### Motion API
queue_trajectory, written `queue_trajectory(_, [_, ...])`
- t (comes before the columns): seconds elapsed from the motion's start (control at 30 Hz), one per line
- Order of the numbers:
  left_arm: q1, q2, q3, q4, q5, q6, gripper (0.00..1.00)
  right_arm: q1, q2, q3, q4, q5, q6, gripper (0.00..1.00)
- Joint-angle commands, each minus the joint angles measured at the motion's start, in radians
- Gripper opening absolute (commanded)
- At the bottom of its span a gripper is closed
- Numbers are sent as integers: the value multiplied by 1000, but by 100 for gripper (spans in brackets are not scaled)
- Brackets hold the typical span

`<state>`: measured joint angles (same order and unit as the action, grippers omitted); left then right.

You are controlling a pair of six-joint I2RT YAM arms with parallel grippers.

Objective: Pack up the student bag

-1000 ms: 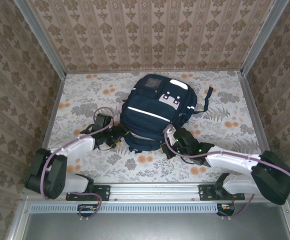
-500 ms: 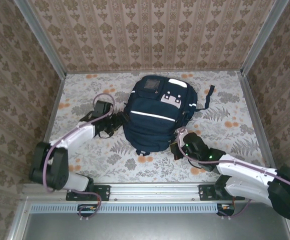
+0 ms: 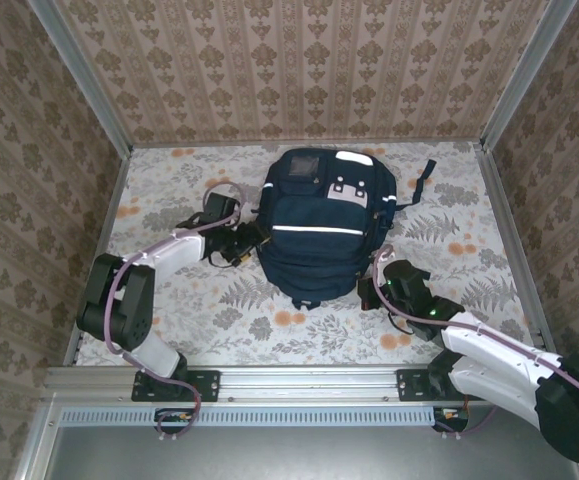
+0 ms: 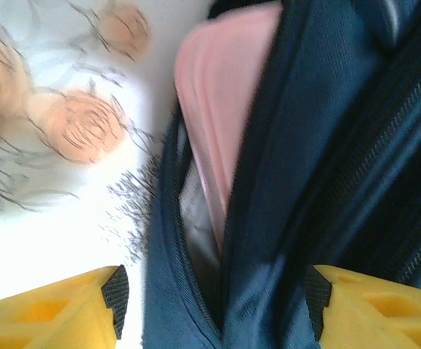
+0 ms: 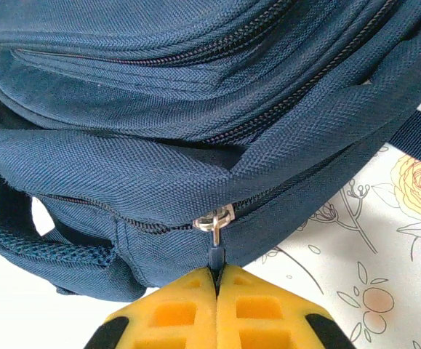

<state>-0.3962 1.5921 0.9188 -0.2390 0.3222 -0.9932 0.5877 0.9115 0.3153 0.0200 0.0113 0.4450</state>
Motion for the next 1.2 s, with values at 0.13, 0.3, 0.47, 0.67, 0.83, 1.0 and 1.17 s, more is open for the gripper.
queue_trajectory(0.13, [97, -56, 26, -32, -181, 12, 56, -14, 4, -26, 54, -29, -15, 0])
queue_trajectory(0.3, [127, 72, 127, -57, -176, 13, 51, -17, 15, -19, 60, -40, -19, 0])
queue_trajectory(0.47, [107, 164, 171, -55, -156, 2, 51, -18, 25, -12, 63, -54, -24, 0])
queue_trajectory(0.67, [75, 206, 155, -20, -127, -27, 51, -21, 39, -4, 67, -63, -33, 0])
queue_trajectory(0.83, [35, 222, 170, 10, -127, -21, 52, -22, 76, 0, 93, -84, -30, 0])
queue_trajectory(1.0, [-19, 256, 179, 60, -79, -45, 52, -22, 99, 7, 102, -96, -29, 0])
queue_trajectory(1.17, [-53, 256, 132, 142, -18, -104, 51, -22, 107, 24, 93, -130, -42, 0])
